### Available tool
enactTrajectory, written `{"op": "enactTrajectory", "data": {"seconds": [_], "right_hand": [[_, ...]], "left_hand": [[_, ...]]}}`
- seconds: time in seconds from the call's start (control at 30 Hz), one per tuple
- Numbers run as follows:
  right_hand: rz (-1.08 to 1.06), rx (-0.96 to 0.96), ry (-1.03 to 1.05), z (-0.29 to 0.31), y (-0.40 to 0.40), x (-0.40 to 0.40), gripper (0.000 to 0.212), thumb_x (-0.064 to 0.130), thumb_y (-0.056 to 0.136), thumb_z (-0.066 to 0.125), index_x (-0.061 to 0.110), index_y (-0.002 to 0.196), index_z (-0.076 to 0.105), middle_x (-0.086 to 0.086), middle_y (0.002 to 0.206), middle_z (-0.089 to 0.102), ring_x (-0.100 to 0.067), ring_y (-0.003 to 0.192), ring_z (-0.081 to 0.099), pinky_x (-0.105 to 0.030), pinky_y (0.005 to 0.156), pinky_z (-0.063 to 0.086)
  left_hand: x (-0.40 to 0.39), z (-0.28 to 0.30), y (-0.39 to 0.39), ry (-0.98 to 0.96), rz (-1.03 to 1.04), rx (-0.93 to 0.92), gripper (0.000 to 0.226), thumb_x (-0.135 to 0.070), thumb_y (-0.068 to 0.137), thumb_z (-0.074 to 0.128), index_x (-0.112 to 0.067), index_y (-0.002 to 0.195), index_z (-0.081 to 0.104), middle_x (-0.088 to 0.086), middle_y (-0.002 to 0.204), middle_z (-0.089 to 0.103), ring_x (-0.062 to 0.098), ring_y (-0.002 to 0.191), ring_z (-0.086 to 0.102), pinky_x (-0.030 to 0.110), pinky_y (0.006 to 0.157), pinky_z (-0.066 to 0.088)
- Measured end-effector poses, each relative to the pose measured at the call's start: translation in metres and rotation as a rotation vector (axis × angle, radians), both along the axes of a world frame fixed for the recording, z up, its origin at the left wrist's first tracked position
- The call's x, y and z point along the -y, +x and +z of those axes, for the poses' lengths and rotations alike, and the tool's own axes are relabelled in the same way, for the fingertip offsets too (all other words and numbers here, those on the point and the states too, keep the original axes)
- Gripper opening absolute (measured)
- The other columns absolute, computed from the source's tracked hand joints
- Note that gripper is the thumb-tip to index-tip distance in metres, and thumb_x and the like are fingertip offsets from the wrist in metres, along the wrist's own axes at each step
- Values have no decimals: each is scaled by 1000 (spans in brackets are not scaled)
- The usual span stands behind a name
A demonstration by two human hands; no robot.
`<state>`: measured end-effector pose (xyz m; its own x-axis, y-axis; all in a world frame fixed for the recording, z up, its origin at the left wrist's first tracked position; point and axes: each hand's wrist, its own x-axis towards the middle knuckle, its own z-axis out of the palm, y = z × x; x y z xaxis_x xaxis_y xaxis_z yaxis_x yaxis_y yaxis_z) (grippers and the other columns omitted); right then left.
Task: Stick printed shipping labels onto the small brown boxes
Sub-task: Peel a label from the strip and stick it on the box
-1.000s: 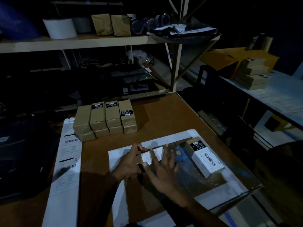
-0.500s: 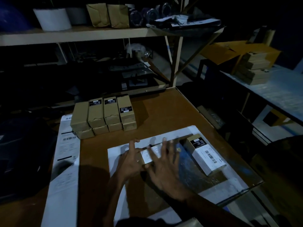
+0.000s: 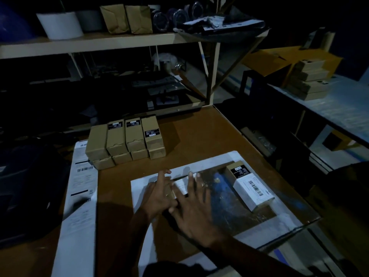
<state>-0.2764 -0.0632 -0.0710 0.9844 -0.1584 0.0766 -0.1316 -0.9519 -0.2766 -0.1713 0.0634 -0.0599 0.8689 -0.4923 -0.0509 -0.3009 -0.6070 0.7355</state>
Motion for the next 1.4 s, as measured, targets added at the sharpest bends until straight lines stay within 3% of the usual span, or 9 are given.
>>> {"op": "enactTrajectory", "data": {"seconds": [0.17, 0.27, 0.4, 0.53, 0.7, 1.03, 1.17, 1.27, 1.4], "right_hand": [[-31, 11, 65, -4, -5, 16, 58, 66, 91, 1, 63, 147, -11, 4, 157, -43, -27, 143, -39, -57, 114, -15], [-111, 164, 361, -15, -10, 33, 59, 69, 95, 14, 63, 147, -12, 10, 168, -10, -16, 152, -5, -53, 122, 11], [-234, 327, 888, -23, -5, 51, 95, 61, 88, 64, 39, 159, 4, 10, 156, 36, -11, 138, 42, -35, 109, 44], [-269, 279, 841, -22, 9, 57, 68, 51, 80, 78, 40, 140, 48, 17, 127, 64, -1, 118, 61, -23, 96, 52], [-312, 248, 723, -18, 17, 52, 51, 42, 75, 84, 28, 121, 68, 10, 115, 73, 3, 102, 65, -21, 90, 56], [-284, 238, 685, -17, 22, 72, 19, 11, 88, 74, 15, 107, 76, 11, 106, 73, 5, 96, 62, 2, 76, 43], [-289, 252, 724, -21, 21, 83, 16, -9, 90, 61, 1, 85, 73, 6, 79, 68, 3, 75, 64, -14, 72, 48], [-233, 240, 714, -20, 20, 87, 12, -3, 91, 65, 4, 92, 75, 2, 86, 71, 1, 79, 63, -21, 77, 51], [-208, 204, 688, -10, 17, 77, 20, 22, 82, 81, 16, 101, 77, 15, 100, 71, 10, 88, 64, -4, 77, 46]], "left_hand": [[6, 6, -9, 251, -52, 231, 74, -60, 78, 69, -38, 140, 35, -4, 152, 44, 21, 146, 28, 45, 115, 25], [13, 1, -18, 328, -65, 295, 83, -56, 82, 69, -37, 150, 25, -6, 162, 27, 17, 153, 6, 50, 119, 13], [8, -7, -20, 134, -33, 219, 89, -69, 71, 72, -40, 146, 35, -13, 150, 44, 13, 142, 34, 46, 116, 22], [9, -5, -20, -23, 40, 210, 67, -75, 82, 51, -36, 137, 50, -15, 132, 62, 9, 122, 57, 45, 105, 45], [13, -8, -23, -42, 86, 324, 52, -67, 86, 52, -34, 125, 63, -13, 117, 70, 9, 107, 65, 45, 92, 52], [9, -10, -19, 78, 47, 233, 68, -65, 80, 56, -27, 137, 57, -4, 136, 62, 17, 125, 55, 40, 106, 40], [5, -7, -18, 78, 9, 187, 68, -62, 82, 54, -29, 141, 52, -5, 141, 58, 16, 128, 51, 42, 108, 39], [4, -6, -18, 66, 7, 155, 68, -60, 82, 56, -30, 142, 51, -4, 141, 58, 16, 128, 52, 48, 105, 44], [3, -7, -18, 50, -12, 143, 68, -62, 81, 55, -30, 141, 51, -5, 140, 58, 15, 128, 52, 49, 103, 46]]}}
